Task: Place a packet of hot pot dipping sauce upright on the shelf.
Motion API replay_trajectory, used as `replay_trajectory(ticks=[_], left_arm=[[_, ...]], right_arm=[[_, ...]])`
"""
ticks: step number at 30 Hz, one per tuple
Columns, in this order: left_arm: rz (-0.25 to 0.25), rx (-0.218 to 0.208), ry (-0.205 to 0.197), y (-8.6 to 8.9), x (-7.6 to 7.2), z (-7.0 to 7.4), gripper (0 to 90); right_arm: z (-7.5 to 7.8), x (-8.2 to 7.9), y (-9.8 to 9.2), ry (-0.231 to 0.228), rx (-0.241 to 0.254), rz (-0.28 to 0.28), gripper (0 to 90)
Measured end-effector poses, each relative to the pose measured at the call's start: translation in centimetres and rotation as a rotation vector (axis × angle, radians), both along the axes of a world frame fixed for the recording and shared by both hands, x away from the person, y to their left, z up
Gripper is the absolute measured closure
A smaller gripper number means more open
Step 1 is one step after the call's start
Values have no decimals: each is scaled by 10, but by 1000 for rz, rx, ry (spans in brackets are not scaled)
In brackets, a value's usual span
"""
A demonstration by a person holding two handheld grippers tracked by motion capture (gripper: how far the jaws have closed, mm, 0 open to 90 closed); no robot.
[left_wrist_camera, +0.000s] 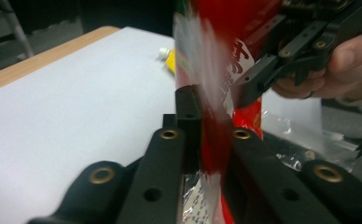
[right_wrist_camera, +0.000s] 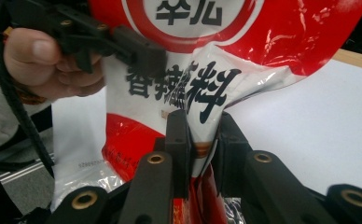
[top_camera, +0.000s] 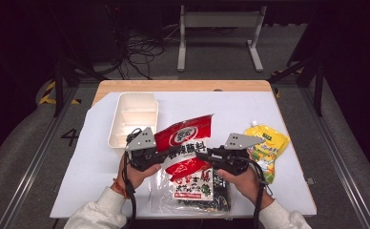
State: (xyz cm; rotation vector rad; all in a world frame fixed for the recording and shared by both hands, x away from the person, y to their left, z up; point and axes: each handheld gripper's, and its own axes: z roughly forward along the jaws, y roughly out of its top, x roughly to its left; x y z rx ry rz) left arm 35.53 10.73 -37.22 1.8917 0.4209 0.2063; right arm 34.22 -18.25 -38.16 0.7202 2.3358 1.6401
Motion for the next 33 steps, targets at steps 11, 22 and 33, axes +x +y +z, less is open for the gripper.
replay_trajectory(ticks=[11,22,33], left_arm=[[29,29,-45,10,6,13,900],[80,59,-95,39,24,41,900],[141,80,-121,73,51,60,900]], right_arm=[[-1,-5,-6,8,-34,-29,600],[0,-18,-47,21,-43,-104,458],[-11,-39,-76,5,-162,-202,387]])
